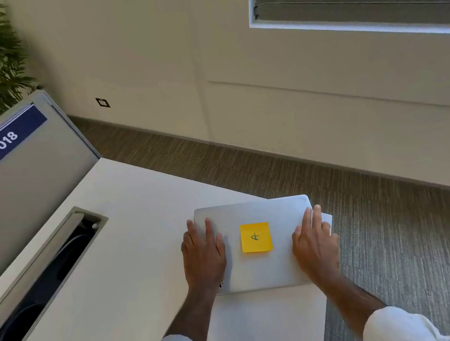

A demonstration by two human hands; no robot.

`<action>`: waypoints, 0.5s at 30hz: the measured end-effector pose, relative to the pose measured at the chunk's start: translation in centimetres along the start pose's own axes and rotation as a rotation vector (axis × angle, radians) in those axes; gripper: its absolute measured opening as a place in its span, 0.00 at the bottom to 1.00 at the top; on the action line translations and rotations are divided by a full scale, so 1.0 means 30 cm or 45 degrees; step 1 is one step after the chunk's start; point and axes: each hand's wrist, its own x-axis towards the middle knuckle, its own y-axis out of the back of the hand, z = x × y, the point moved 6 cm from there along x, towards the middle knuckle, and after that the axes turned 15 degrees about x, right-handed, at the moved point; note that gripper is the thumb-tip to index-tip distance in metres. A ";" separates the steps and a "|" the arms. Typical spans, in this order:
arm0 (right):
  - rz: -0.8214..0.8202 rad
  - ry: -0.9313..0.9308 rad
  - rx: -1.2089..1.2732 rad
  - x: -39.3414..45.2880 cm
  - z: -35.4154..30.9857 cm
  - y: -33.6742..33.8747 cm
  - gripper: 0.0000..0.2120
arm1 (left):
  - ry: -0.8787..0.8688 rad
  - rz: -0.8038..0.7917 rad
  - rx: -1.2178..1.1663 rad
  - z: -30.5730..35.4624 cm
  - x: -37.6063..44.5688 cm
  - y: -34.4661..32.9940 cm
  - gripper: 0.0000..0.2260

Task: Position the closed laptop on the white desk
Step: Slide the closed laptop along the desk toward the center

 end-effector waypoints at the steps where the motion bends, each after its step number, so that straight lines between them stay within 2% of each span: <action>1: -0.019 -0.027 0.028 0.004 -0.002 0.005 0.28 | 0.014 -0.025 -0.007 -0.001 0.005 0.002 0.25; 2: -0.071 -0.049 0.014 0.004 -0.005 0.012 0.28 | 0.024 -0.059 0.021 -0.005 0.004 0.007 0.25; 6: -0.006 -0.021 -0.039 0.006 -0.001 0.016 0.24 | 0.044 -0.037 0.078 0.000 -0.005 0.018 0.25; 15: -0.061 -0.043 -0.012 0.015 -0.006 0.025 0.26 | 0.091 -0.068 0.064 -0.001 -0.010 0.025 0.25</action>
